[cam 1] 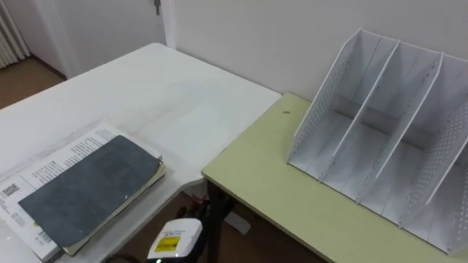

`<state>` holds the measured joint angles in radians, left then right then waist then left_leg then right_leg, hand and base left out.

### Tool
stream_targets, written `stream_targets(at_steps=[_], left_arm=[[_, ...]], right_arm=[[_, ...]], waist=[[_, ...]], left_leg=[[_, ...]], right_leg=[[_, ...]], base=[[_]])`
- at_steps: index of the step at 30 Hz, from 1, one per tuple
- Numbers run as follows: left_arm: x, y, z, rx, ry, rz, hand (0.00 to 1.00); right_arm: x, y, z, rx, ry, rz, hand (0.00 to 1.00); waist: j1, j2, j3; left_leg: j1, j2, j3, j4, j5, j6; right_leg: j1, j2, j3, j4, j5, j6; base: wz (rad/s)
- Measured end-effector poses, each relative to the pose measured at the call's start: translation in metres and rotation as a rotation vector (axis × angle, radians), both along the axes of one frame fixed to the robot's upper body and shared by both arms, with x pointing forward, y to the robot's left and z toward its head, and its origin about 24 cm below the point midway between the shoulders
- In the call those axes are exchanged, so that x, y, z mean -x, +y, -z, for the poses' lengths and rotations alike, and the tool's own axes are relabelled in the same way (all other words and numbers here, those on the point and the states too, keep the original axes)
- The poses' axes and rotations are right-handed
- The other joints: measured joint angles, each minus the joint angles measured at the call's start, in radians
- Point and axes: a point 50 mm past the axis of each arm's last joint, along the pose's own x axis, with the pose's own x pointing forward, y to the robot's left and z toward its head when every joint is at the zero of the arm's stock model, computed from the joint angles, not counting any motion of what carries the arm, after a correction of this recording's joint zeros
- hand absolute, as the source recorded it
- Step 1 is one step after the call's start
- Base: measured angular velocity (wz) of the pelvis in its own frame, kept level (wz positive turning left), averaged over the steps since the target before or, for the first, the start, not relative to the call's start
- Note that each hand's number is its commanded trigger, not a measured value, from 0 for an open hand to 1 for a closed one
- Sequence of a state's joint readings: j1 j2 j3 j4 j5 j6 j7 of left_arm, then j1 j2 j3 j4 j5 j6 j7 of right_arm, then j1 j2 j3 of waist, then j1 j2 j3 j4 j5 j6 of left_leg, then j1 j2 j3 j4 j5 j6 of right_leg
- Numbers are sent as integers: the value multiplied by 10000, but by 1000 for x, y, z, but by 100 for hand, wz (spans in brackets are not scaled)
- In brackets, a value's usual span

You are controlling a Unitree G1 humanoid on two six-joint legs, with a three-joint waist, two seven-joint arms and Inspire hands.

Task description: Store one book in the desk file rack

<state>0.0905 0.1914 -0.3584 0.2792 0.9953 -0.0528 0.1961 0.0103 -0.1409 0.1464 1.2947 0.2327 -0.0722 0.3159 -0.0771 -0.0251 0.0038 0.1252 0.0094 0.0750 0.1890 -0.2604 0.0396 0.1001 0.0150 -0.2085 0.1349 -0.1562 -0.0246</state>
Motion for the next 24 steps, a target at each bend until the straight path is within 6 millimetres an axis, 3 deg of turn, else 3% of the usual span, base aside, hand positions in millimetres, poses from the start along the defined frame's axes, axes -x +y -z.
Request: stream_targets(at_steps=[9,19,24], left_arm=[[-7,0,-31,362,-2212,72,0],[-6,6,-40,249,-2910,14,0],[-7,10,-45,338,-3360,-177,0]], right_arm=[[3,0,0,-25,77,-76,0],[7,-2,0,-57,148,-71,0],[8,-6,0,25,147,-48,0]], waist=[[90,-67,-68],[324,-35,-85],[543,107,-99]], left_leg=[[10,-20,-292,11,5,2],[49,-51,-528,16,7,6],[47,-51,-543,26,7,6]], right_leg=[[67,-17,-153,-6,2,-4],[127,-11,-161,-26,6,-11],[115,11,-150,-32,5,-11]], base=[[4],[1],[0]])
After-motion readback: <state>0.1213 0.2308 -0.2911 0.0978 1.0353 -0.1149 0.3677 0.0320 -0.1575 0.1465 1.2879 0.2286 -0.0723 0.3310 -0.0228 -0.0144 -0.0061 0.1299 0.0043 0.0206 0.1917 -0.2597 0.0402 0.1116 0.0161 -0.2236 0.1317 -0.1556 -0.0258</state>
